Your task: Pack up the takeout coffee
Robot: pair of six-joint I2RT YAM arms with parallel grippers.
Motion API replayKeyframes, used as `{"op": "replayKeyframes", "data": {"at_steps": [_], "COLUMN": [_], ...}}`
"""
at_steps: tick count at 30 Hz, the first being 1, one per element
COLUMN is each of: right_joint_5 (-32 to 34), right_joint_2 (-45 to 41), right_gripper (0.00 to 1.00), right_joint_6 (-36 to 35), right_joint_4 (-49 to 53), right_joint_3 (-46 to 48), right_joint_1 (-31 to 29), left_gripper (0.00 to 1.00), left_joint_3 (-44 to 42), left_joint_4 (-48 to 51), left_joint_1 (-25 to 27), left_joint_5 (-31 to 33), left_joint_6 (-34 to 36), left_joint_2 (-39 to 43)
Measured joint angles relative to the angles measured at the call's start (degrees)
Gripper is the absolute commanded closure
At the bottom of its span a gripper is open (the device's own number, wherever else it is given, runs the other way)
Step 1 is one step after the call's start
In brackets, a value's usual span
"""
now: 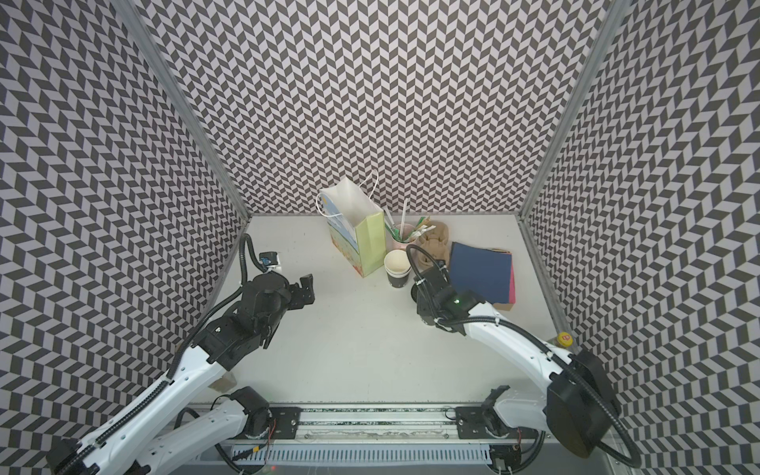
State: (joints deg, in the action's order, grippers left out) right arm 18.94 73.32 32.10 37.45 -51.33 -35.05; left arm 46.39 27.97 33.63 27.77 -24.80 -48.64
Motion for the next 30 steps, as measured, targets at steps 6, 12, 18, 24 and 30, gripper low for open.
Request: {"op": "replayKeyframes", "data": {"at_steps": [6, 12, 18, 24, 30], "right_joint_5": [1.2, 2.4, 3.1, 3.0, 0.3], "right_joint_2": [-0.9, -1.1, -1.1, -1.4, -1.9], "right_gripper": [0.29, 0.25, 0.21, 0.24, 0.25], "right_joint_6": [0.5, 0.7, 1.0, 0.7, 0.0], "right_joint_4": [1.2, 2.3, 2.6, 3.1, 3.4], "right_joint_3": [0.3, 0.5, 0.5, 0.5, 0.5], "right_joint_1": [2.1, 3.8, 4.2, 4.6, 5.7], "left_gripper": [0.03, 0.03, 0.03, 0.03, 0.05], "left_joint_3": [0.0, 0.0, 0.0, 0.0, -0.2], "left_joint_4": [0.0, 0.0, 0.0, 0.0, -1.0], "left_joint_1": [0.2, 0.9, 1.2, 1.2, 1.7], "left_joint_5": [0.0, 0.0, 0.0, -0.1, -6.1], "left_joint_6": [0.3, 0.7, 0.8, 0.9, 2.5], "left_joint_2": [0.0, 0.1, 0.1, 0.1, 0.3]}}
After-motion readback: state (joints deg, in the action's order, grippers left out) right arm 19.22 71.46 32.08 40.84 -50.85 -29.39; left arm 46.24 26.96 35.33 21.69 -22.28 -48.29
